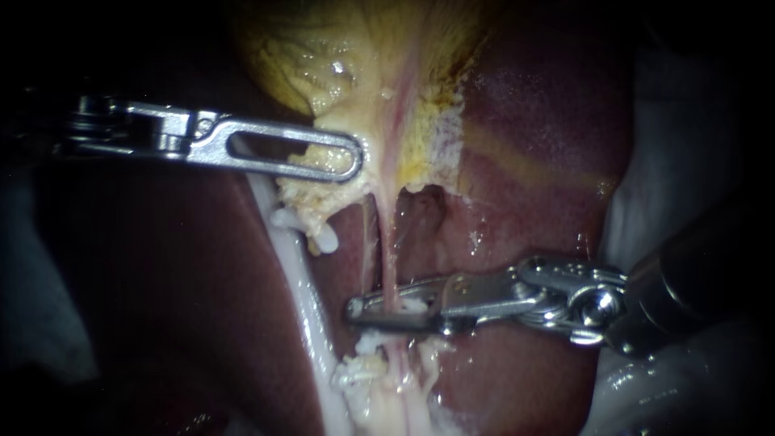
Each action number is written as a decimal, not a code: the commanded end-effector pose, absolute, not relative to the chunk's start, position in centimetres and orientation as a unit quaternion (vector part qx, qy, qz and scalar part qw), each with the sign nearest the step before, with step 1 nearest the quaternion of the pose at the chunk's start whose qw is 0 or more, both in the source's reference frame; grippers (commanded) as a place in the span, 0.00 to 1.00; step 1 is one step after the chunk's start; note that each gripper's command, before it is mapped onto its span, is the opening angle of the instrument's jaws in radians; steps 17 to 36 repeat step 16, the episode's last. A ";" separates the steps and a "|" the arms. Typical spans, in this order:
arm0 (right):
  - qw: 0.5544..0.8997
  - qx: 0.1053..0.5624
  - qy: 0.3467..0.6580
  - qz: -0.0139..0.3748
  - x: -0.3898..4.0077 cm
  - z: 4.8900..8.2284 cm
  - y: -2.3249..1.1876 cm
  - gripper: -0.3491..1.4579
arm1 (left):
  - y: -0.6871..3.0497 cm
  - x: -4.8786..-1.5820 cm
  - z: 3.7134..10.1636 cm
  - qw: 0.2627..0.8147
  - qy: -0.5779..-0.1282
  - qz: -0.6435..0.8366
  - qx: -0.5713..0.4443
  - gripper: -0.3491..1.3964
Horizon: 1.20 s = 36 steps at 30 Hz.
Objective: Clipping second clip right tube
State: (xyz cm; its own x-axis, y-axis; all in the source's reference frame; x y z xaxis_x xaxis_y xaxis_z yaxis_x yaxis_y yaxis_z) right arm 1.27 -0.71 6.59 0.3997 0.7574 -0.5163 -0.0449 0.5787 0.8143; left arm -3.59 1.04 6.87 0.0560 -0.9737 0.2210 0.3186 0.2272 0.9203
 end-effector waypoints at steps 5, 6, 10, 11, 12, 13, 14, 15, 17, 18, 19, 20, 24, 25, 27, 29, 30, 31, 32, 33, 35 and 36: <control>0.749 0.375 0.478 0.265 1.27 6.59 -0.72 0.00 | 1.04 -3.59 6.88 0.634 -0.461 -0.510 0.355 0.00; 0.749 0.375 0.478 0.265 1.27 6.59 -0.72 0.00 | 1.04 -3.59 6.88 0.634 -0.461 -0.510 0.355 0.00; 0.749 0.375 0.478 0.265 1.27 6.59 -0.72 0.00 | 1.04 -3.59 6.89 0.634 -0.461 -0.510 0.355 0.00; 0.749 0.375 0.478 0.265 1.27 6.58 -0.72 0.00 | 1.04 -3.59 6.89 0.634 -0.461 -0.510 0.355 0.00; 0.749 0.375 0.478 0.265 1.27 6.58 -0.72 0.00 | 1.04 -3.59 6.89 0.634 -0.461 -0.510 0.355 0.00; 0.749 0.375 0.478 0.265 1.26 6.58 -0.72 0.00 | 1.04 -3.59 6.89 0.634 -0.461 -0.510 0.355 0.00; 0.749 0.376 0.478 0.265 1.26 6.58 -0.72 0.00 | 1.04 -3.59 6.89 0.634 -0.461 -0.510 0.355 0.00; 0.749 0.376 0.478 0.266 1.26 6.58 -0.71 0.00 | 1.04 -3.59 6.89 0.634 -0.461 -0.510 0.355 0.00; 0.748 0.376 0.478 0.266 1.26 6.57 -0.71 0.00 | 1.04 -3.59 6.89 0.634 -0.461 -0.510 0.355 0.00; 0.748 0.376 0.478 0.266 1.26 6.57 -0.71 0.00 | 1.04 -3.59 6.89 0.634 -0.461 -0.510 0.355 0.00; 0.748 0.376 0.478 0.266 1.26 6.57 -0.71 0.00 | 1.04 -3.59 6.89 0.634 -0.461 -0.510 0.355 0.00; 0.748 0.376 0.478 0.266 1.26 6.57 -0.71 0.00 | 1.04 -3.59 6.89 0.634 -0.461 -0.510 0.355 0.00; 0.748 0.376 0.478 0.266 1.26 6.57 -0.71 0.00 | 1.04 -3.59 6.89 0.634 -0.461 -0.510 0.355 0.00; 0.748 0.376 0.478 0.266 1.26 6.57 -0.71 0.00 | 1.04 -3.59 6.89 0.634 -0.461 -0.510 0.355 0.00; 0.748 0.376 0.478 0.266 1.26 6.57 -0.71 0.00 | 1.04 -3.59 6.89 0.634 -0.461 -0.510 0.355 0.00; 0.748 0.376 0.478 0.266 1.26 6.57 -0.71 0.00 | 1.04 -3.59 6.89 0.634 -0.461 -0.510 0.355 0.00; 0.748 0.376 0.478 0.266 1.26 6.57 -0.71 0.00 | 1.04 -3.59 6.89 0.634 -0.461 -0.510 0.355 0.00; 0.748 0.376 0.478 0.266 1.26 6.57 -0.71 0.00 | 1.04 -3.59 6.89 0.634 -0.461 -0.510 0.355 0.00; 0.748 0.376 0.478 0.266 1.26 6.57 -0.71 0.00 | 1.04 -3.59 6.89 0.634 -0.461 -0.510 0.355 0.00; 0.748 0.376 0.478 0.266 1.26 6.57 -0.71 0.00 | 1.04 -3.59 6.89 0.634 -0.461 -0.510 0.355 0.00; 0.748 0.376 0.478 0.266 1.26 6.57 -0.71 0.00 | 1.04 -3.59 6.89 0.634 -0.461 -0.510 0.355 0.00; 0.748 0.376 0.478 0.266 1.26 6.57 -0.71 0.00 | 1.04 -3.59 6.89 0.634 -0.461 -0.510 0.355 0.00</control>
